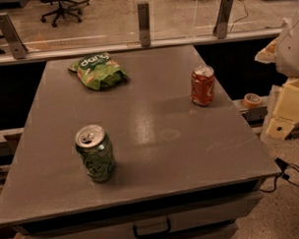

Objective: Move green rice chip bag near green can

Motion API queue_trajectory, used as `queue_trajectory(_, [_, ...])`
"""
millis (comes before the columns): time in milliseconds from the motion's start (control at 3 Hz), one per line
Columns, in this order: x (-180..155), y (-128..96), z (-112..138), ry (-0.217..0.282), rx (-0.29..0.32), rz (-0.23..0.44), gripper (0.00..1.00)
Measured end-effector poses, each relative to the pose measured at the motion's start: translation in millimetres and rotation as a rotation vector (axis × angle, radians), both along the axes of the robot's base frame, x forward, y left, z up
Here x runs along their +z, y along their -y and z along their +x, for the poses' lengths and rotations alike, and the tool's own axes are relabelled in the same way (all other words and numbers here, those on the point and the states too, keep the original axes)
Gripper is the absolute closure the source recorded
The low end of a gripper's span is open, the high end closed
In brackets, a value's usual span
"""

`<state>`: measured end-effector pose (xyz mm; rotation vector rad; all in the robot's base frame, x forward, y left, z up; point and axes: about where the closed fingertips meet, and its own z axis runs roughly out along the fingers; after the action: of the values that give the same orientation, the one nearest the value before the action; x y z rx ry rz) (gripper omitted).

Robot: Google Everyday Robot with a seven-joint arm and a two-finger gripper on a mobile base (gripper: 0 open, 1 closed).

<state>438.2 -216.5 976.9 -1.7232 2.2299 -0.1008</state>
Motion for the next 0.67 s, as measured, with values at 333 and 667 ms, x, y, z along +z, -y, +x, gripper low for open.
queue_trajectory(333, [0.0,0.0,0.0,0.0,0.0,0.0,0.0])
queue_trajectory(667, [1.5,-1.6,5.0,0.015,0.014,0.018,0.0])
